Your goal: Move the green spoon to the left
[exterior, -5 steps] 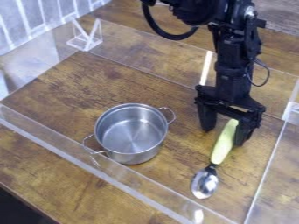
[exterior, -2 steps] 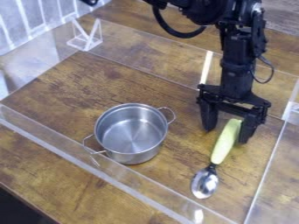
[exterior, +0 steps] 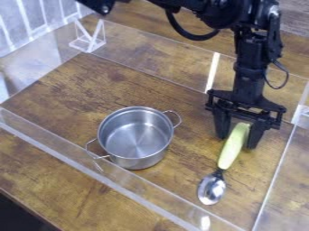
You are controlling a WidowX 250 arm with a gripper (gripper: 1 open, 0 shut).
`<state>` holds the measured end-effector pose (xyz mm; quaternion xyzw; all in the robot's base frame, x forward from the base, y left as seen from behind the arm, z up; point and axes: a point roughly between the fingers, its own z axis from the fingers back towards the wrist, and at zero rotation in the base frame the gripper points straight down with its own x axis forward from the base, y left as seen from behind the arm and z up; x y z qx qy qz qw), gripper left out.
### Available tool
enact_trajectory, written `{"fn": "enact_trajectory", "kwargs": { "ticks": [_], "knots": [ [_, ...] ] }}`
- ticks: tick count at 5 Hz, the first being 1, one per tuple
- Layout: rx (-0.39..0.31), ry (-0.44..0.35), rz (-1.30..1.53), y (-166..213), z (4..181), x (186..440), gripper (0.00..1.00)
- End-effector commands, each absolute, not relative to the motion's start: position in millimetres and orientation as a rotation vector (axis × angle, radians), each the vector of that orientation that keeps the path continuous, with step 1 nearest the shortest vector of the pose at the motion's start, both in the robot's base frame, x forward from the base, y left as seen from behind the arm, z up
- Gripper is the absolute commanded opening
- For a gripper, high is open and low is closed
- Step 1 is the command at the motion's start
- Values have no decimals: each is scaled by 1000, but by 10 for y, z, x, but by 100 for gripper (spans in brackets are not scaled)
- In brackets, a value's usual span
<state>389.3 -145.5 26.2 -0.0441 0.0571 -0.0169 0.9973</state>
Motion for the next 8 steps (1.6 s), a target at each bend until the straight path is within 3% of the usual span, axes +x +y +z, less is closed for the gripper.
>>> {"fn": "enact_trajectory", "kwargs": {
  "ticks": [1,3,5,8],
  "knots": [
    [-56,108,-113,-1522,372,3873,0],
    [20,147,-149,-1439,485,3857,0],
    [44,183,-102,-1385,569,3878,0],
    [49,218,-68,-1313,490,3861,0]
  ]
}}
